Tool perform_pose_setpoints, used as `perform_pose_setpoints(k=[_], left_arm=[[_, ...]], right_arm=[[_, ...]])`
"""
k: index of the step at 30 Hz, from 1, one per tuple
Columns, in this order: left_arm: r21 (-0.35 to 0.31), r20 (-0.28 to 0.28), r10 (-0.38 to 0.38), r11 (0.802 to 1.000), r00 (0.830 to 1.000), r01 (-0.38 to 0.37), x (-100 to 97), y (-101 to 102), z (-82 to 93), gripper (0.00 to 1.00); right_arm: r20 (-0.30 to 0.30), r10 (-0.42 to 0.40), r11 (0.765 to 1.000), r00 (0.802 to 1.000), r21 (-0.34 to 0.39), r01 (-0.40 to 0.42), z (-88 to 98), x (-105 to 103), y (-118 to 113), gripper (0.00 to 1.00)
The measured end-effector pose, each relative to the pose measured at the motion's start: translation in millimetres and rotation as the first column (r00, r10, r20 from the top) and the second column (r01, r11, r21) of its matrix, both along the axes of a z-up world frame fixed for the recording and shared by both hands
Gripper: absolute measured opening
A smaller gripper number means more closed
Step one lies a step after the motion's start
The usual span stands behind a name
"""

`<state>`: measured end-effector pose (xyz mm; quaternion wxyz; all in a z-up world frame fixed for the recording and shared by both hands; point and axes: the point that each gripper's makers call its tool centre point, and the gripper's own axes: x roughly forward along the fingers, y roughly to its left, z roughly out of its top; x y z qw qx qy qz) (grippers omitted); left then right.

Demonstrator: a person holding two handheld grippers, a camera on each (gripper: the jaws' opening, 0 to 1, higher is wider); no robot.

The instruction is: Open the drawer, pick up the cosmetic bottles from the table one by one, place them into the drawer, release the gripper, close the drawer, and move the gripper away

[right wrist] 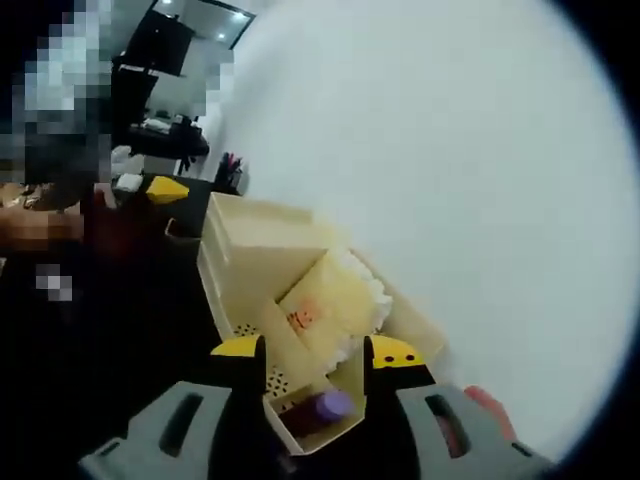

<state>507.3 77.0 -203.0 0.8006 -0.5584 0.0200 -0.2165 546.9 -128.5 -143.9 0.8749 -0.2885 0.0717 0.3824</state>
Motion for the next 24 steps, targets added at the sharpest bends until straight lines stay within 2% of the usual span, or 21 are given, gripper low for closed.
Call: perform_pose_setpoints(k=[3, 5, 6, 8, 9, 10, 13, 14, 17, 21, 22, 24], left_arm=[[-0.076, -0.027, -0.003, 0.997, 1.000, 0.001, 0.6, 2.6, -4.4, 0.36], [-0.108, -0.026, 0.032, 0.994, 0.999, -0.034, 4.1, 10.3, -5.3, 0.37], [-0.147, -0.036, 0.060, 0.987, 0.998, -0.065, 6.9, 16.8, -5.1, 0.40], [-0.251, -0.049, 0.116, 0.960, 0.992, -0.125, 13.6, 31.9, -4.6, 0.48], [-0.303, -0.054, 0.096, 0.947, 0.994, -0.108, 14.1, 32.7, -5.0, 0.48], [-0.323, -0.058, 0.099, 0.940, 0.993, -0.112, 15.8, 33.8, -7.2, 0.47], [-0.332, -0.059, 0.118, 0.934, 0.991, -0.131, 19.9, 37.8, -11.1, 0.42], [-0.345, -0.034, 0.158, 0.925, 0.987, -0.160, 18.8, 40.8, -8.0, 0.42], [-0.426, -0.025, 0.177, 0.888, 0.984, -0.171, 21.5, 49.8, -3.8, 0.41], [-0.417, -0.036, 0.196, 0.888, 0.980, -0.193, 24.4, 44.8, -8.3, 0.34], [-0.437, -0.033, 0.212, 0.876, 0.977, -0.205, 24.0, 45.9, -7.2, 0.34], [-0.441, -0.028, 0.232, 0.870, 0.972, -0.220, 23.2, 45.2, -7.0, 0.33]], right_arm=[[0.000, 0.002, 1.000, 1.000, 0.010, -0.001, 0.7, -0.4, 0.4, 0.35], [0.000, 0.004, 1.000, 1.000, 0.014, -0.004, 0.1, -1.5, 1.1, 0.35], [0.001, 0.005, 1.000, 1.000, 0.016, -0.005, 0.2, -2.3, 1.2, 0.35], [0.003, 0.009, 1.000, 1.000, 0.018, -0.009, 0.6, -4.3, 1.5, 0.35], [0.004, 0.012, 1.000, 1.000, 0.019, -0.012, 0.6, -6.2, 1.9, 0.35], [0.005, 0.014, 1.000, 1.000, 0.021, -0.014, 0.0, -9.6, 2.2, 0.35], [0.004, 0.016, 1.000, 1.000, 0.026, -0.016, 0.9, -8.0, 1.8, 0.35], [0.004, 0.015, 1.000, 1.000, 0.025, -0.015, 1.3, -6.6, 1.2, 0.35], [0.002, 0.020, 0.999, 1.000, 0.024, -0.020, 0.0, -6.9, 1.7, 0.35], [-0.002, 0.018, 1.000, 1.000, 0.022, -0.018, -2.0, -5.2, 0.5, 0.35], [-0.002, 0.019, 1.000, 1.000, 0.020, -0.019, -2.4, -5.5, 0.5, 0.35], [-0.002, 0.024, 1.000, 1.000, 0.018, -0.024, -3.1, -6.6, 1.8, 0.35]])
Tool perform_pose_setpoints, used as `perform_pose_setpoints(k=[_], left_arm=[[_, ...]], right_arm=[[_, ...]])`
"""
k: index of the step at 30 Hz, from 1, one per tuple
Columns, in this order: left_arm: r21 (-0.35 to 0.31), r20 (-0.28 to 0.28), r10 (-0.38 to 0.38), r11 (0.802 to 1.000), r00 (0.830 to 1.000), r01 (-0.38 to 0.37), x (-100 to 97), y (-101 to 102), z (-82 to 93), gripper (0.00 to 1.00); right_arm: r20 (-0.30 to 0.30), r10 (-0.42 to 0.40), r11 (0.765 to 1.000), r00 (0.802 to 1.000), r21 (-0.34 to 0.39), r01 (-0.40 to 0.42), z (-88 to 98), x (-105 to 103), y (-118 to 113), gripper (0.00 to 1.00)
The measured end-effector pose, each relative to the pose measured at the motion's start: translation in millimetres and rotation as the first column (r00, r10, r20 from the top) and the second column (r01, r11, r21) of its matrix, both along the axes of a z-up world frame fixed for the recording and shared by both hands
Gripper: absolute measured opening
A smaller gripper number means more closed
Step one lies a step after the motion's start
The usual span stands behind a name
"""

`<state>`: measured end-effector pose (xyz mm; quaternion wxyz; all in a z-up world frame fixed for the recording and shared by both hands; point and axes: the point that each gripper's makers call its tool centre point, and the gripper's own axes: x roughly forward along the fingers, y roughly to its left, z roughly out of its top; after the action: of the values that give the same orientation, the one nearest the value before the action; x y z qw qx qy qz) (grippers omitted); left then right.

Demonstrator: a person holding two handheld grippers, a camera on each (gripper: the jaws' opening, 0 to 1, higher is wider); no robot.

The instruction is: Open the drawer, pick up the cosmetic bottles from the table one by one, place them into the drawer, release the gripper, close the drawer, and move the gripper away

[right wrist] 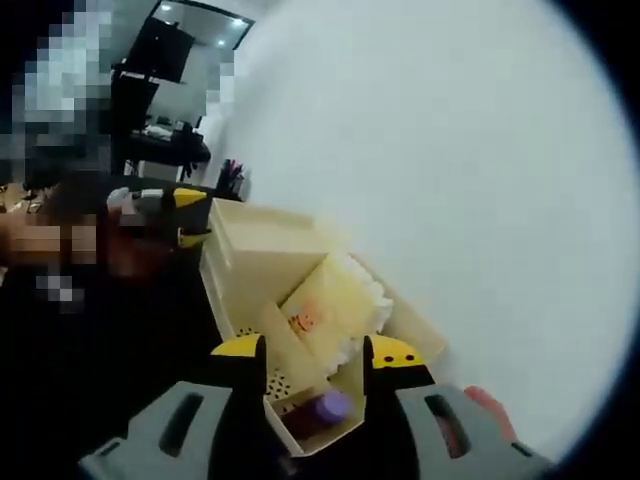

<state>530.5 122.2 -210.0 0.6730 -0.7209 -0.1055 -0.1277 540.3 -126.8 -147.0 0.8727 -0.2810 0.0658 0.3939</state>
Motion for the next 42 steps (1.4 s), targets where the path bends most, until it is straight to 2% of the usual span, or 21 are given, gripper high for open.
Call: perform_pose_setpoints(k=[6, 10, 15, 17, 24, 28, 35, 39, 42], left_arm=[[0.001, -0.026, 0.049, 0.999, 0.998, -0.049, -0.6, 1.5, -6.4, 0.28], [-0.015, -0.016, 0.071, 0.997, 0.997, -0.071, 0.5, 5.3, -4.6, 0.26], [0.009, -0.010, 0.082, 0.997, 0.997, -0.082, 1.4, 5.5, -2.6, 0.25], [-0.004, -0.004, 0.075, 0.997, 0.997, -0.075, 1.5, 6.2, -2.3, 0.21], [-0.048, -0.063, 0.058, 0.997, 0.996, -0.061, 7.6, 9.4, -15.3, 0.07], [-0.068, -0.061, 0.047, 0.996, 0.997, -0.051, 7.1, 11.6, -14.1, 0.07], [-0.050, -0.077, 0.045, 0.998, 0.996, -0.049, 3.4, 15.2, -14.2, 0.07], [-0.062, -0.085, 0.035, 0.997, 0.996, -0.041, -13.0, 9.6, -15.1, 0.06], [-0.096, -0.109, 0.018, 0.995, 0.994, -0.029, -15.5, 12.1, -15.8, 0.06]], right_arm=[[0.000, 0.011, 1.000, 1.000, -0.004, -0.011, -0.1, 0.0, 2.6, 0.35], [-0.001, 0.009, 1.000, 1.000, -0.007, -0.009, -0.9, 1.0, 2.1, 0.35], [0.000, 0.014, 1.000, 1.000, -0.012, -0.014, -1.4, 0.0, 1.7, 0.35], [0.000, 0.014, 1.000, 1.000, -0.010, -0.014, -1.3, -0.5, 0.7, 0.35], [-0.001, 0.005, 1.000, 1.000, -0.003, -0.005, 0.0, 3.0, -3.2, 0.34], [-0.002, 0.005, 1.000, 1.000, -0.010, -0.005, -0.2, 5.8, -2.3, 0.34], [0.001, 0.006, 1.000, 1.000, -0.024, -0.006, -3.1, 1.6, 0.5, 0.34], [0.003, 0.011, 1.000, 1.000, -0.028, -0.011, -2.8, 2.5, 2.1, 0.34], [0.003, 0.014, 0.999, 1.000, -0.034, -0.014, -4.2, 1.1, 5.0, 0.34]])
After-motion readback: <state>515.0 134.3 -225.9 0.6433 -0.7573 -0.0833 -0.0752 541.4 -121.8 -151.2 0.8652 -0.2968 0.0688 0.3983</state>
